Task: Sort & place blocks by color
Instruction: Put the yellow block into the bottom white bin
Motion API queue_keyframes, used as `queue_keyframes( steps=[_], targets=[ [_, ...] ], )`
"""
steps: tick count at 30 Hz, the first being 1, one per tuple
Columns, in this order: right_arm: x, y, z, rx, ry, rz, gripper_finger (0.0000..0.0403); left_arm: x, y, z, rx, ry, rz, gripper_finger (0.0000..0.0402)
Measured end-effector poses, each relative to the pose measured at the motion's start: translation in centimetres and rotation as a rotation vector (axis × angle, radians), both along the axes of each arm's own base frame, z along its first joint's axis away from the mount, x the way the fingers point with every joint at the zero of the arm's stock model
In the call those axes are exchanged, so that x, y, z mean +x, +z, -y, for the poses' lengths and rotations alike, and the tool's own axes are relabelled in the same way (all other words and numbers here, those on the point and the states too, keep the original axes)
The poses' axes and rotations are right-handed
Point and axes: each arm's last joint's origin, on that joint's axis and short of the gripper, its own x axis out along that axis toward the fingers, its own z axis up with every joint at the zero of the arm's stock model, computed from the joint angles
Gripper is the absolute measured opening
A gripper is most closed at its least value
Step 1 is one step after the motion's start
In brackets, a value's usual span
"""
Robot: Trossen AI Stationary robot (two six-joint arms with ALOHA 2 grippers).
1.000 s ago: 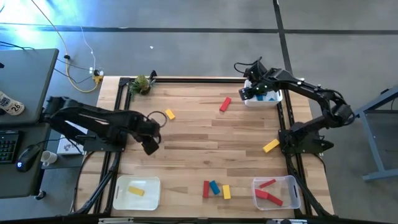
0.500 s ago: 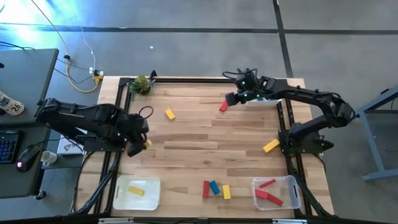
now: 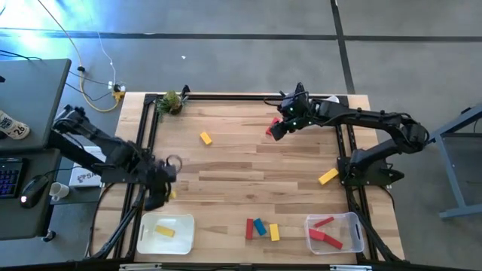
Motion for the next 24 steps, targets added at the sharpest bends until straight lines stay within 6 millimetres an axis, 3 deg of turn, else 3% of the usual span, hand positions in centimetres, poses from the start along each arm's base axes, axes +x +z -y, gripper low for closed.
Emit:
queue_keyframes(
  steps=[11,24],
  targets=[
    [0.0,0.0,-0.1,-0.057,0.074,-0.015,0.0174,1.7,-3.4,7.3,-0.053,-0.006,-0.139,0.0096],
    [0.0,0.0,-0.1,-0.064,0.086,-0.019,0.0174,2.8,-5.2,10.4,-0.135,0.102,-0.169,0.0132]
  ],
)
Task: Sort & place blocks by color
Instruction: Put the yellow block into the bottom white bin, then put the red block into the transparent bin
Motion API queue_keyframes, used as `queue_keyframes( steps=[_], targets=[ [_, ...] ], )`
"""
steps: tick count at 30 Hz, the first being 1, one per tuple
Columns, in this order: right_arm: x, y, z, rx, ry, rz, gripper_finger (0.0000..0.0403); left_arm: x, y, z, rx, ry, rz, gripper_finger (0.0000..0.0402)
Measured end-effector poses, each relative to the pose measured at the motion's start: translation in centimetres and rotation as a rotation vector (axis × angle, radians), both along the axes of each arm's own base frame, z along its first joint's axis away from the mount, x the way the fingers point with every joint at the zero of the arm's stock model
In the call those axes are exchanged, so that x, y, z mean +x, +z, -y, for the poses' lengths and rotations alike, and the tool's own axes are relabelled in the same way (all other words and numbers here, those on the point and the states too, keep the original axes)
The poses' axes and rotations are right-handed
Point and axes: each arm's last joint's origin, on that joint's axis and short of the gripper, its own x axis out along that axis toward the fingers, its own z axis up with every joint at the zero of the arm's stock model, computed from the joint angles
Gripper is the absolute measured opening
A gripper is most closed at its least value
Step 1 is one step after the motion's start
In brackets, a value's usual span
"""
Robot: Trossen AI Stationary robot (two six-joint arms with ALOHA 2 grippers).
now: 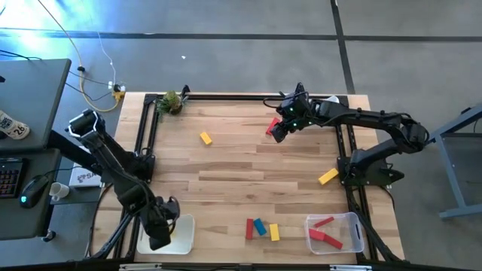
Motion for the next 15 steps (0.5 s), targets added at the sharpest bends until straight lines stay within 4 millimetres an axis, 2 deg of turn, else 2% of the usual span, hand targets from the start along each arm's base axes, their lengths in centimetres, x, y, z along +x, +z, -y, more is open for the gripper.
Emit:
queue_keyframes(
  steps=[8,15],
  targets=[
    [0.0,0.0,0.0,0.001,0.001,0.000,0.0174,0.5,-0.7,0.8,-0.017,0.036,-0.018,0.0166],
    [0.1,0.1,0.0,-0.074,0.088,-0.006,0.0174,0.8,-1.1,0.6,-0.009,0.057,-0.041,0.0200]
  ],
)
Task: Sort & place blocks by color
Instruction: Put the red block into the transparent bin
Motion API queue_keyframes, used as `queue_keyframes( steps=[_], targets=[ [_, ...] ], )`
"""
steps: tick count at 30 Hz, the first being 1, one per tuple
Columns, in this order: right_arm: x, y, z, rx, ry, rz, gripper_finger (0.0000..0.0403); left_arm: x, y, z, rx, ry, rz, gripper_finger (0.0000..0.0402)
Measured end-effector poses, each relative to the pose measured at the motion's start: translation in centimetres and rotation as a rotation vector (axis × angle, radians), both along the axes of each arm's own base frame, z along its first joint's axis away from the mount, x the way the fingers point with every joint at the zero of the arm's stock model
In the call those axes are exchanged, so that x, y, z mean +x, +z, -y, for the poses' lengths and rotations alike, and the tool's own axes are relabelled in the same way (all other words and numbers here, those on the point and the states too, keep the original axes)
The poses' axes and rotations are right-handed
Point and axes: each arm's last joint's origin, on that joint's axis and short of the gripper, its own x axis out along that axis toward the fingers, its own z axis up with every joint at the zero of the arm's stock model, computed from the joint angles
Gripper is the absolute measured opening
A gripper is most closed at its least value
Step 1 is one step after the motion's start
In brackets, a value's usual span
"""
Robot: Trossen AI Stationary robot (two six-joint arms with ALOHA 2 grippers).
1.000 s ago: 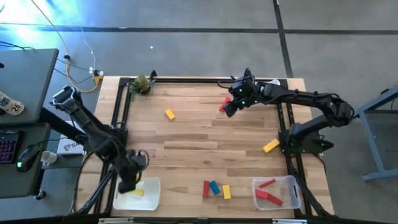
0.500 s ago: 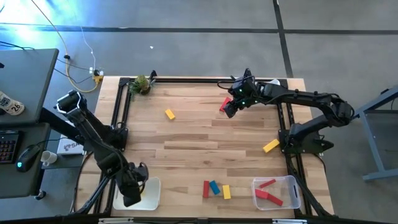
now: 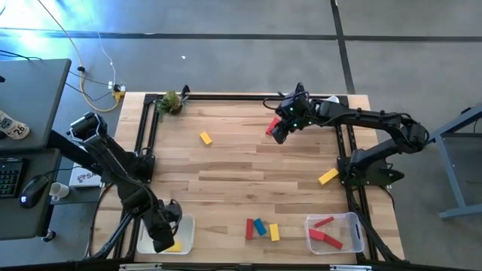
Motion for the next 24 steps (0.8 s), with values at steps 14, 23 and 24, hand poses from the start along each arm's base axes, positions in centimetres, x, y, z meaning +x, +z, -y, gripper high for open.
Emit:
queue_keyframes(
  steps=[14,23,24],
  targets=[
    [1.0,1.1,0.5,-0.334,0.259,0.084,0.0174,1.4,2.1,-3.4,0.040,0.147,0.158,0.0197],
    [1.4,1.8,1.1,-0.454,0.254,0.133,0.0175,1.3,4.4,-6.8,0.143,0.214,0.309,0.0197],
    [1.4,1.9,1.2,-0.462,0.253,0.137,0.0175,1.3,4.5,-7.3,0.163,0.221,0.321,0.0197]
  ],
)
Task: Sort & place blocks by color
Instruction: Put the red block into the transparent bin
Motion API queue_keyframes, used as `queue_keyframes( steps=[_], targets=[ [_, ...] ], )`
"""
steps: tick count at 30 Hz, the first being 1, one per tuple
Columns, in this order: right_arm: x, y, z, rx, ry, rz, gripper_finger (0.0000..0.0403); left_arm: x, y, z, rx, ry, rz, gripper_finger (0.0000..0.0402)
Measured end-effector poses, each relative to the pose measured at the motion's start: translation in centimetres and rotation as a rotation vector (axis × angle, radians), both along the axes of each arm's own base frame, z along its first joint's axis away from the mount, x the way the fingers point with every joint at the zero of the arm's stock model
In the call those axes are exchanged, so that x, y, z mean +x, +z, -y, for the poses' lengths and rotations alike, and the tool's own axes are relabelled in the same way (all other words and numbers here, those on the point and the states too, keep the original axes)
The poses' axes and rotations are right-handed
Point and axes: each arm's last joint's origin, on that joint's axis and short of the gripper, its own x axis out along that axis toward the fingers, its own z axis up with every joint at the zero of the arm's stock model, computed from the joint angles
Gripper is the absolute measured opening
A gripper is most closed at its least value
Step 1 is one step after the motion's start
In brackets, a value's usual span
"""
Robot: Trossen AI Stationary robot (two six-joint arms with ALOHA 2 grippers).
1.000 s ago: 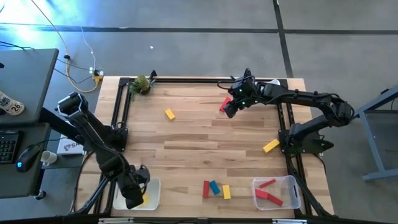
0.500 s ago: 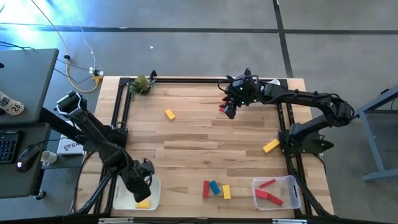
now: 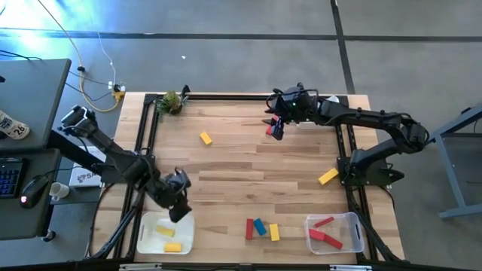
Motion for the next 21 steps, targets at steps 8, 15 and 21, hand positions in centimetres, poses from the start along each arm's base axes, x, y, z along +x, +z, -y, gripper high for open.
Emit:
queue_keyframes(
  steps=[8,15,21],
  targets=[
    [-0.4,0.5,2.0,-0.011,-0.073,-0.010,0.0175,-0.3,1.3,-4.3,0.225,0.161,0.079,0.0197],
    [1.4,2.2,4.1,-0.048,-0.038,-0.121,0.0175,-0.1,2.0,-8.0,0.387,0.278,0.106,0.0197],
    [2.3,1.6,5.4,-0.047,0.043,-0.372,0.0175,-0.2,2.2,-10.3,0.444,0.335,0.081,0.0197]
  ],
)
